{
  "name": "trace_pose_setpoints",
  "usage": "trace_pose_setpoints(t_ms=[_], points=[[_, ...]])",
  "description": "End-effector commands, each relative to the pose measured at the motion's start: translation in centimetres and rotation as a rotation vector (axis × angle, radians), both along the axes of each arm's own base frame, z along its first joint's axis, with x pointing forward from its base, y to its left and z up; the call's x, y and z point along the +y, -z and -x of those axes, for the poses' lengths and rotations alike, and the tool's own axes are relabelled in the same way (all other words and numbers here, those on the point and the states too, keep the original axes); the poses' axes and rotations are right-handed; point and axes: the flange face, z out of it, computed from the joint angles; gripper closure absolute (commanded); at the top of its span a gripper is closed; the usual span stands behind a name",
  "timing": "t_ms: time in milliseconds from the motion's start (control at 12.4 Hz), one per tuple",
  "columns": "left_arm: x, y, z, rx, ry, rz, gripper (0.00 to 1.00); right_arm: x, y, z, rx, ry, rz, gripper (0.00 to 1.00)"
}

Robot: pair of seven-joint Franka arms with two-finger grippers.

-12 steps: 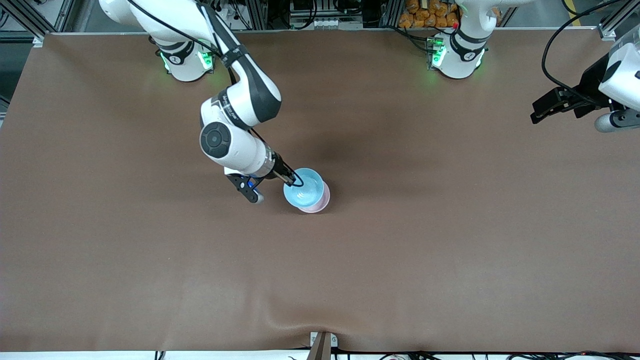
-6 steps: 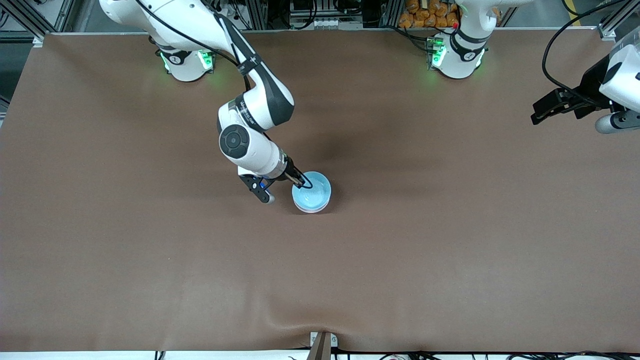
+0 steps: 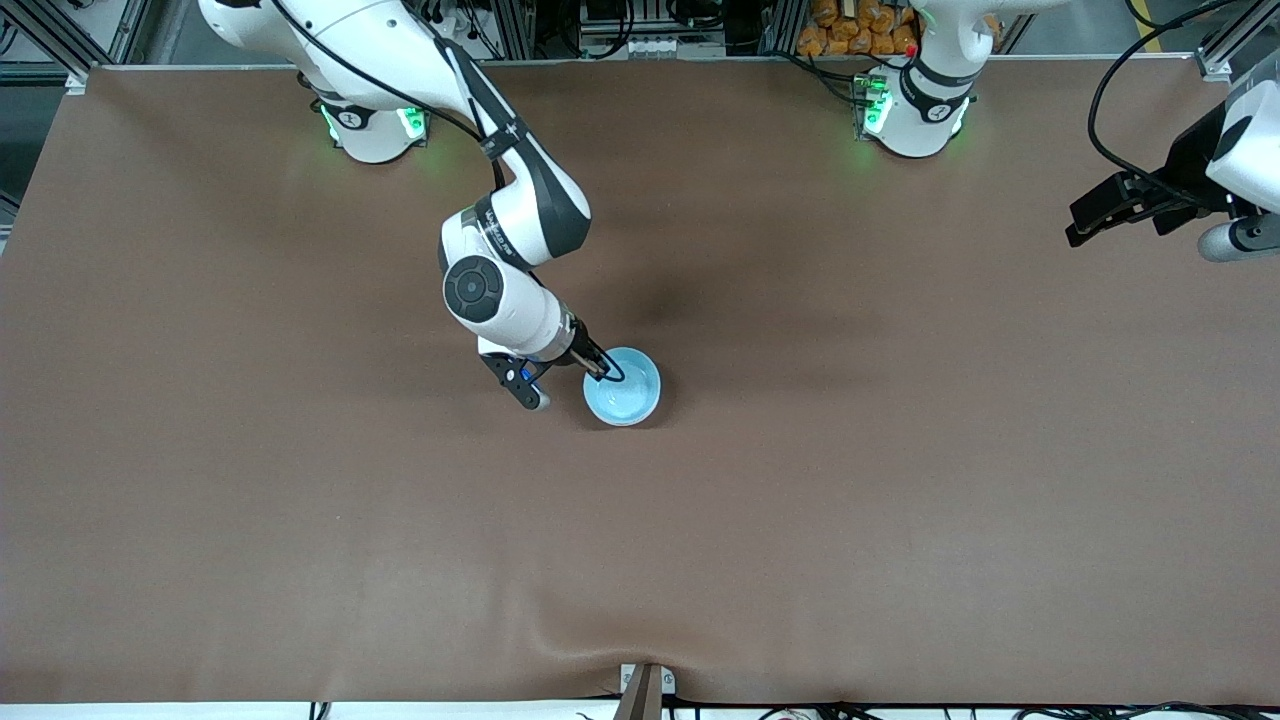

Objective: Stack pink and blue bowls on white bowl
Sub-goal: 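Carry the blue bowl with the right gripper onto the pink bowl, then open the right gripper and draw it back from the stack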

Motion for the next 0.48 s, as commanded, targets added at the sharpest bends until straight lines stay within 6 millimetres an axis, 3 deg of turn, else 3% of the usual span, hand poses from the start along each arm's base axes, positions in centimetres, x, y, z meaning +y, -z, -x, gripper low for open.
trace_pose_setpoints(t_ms=[0,81,242,404], points=[[0.0,-0.7,0.6,-0.003,-0.006,-0.013,0.0,-0.3,0.0,-0.5,0.007,0.038,-0.014,0.07],[-0.1,-0.7,0.6,-0.001,-0.004,-0.014,0.0,0.0,-0.2,-0.3,0.005,0.03,-0.016,0.0],[-0.1,-1.0,0.7,-0.007,-0.003,-0.013,0.0,0.2,-0.9,-0.4,-0.002,0.023,-0.024,0.0],[0.2,-1.2,0.7,-0.009,-0.008,-0.002,0.0,0.1,-4.3,-1.8,0.048,-0.005,-0.027,0.0]])
